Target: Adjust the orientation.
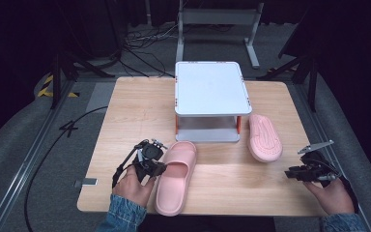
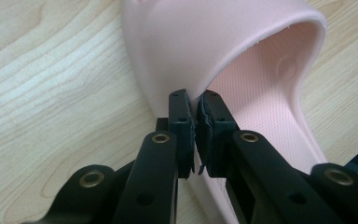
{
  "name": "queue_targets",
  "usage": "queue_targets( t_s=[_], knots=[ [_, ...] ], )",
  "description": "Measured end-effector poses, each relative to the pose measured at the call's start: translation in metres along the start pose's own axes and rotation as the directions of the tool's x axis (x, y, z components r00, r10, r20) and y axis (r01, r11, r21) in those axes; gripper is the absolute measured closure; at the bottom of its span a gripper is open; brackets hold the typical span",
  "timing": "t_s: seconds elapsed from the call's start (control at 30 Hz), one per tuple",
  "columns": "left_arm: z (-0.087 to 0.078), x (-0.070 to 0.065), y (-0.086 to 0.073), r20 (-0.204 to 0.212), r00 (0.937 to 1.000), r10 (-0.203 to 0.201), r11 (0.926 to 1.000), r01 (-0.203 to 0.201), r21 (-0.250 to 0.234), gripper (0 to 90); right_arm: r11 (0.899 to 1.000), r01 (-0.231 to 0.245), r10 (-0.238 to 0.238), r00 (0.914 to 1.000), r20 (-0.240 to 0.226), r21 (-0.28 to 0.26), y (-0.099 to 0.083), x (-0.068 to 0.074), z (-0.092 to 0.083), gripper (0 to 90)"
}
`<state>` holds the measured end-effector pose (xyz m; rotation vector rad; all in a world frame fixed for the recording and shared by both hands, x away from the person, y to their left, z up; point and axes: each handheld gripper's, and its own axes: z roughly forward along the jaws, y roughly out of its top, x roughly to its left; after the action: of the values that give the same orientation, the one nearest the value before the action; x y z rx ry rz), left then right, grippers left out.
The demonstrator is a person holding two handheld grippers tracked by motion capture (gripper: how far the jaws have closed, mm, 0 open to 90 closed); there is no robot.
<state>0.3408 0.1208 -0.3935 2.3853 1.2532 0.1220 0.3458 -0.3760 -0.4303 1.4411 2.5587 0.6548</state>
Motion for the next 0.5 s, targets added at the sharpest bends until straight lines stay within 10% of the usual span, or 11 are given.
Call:
queue_targets(
  t_s=[0.5],
  knots=[
    [-0.014, -0.005, 0.020, 0.023, 0.9990, 0.039, 0.9972, -0.038, -0.065, 84.7, 1.000, -0.012, 0.012, 0.9999, 0.010, -0.002, -0.007, 0.001, -0.003, 69.9]
  ],
)
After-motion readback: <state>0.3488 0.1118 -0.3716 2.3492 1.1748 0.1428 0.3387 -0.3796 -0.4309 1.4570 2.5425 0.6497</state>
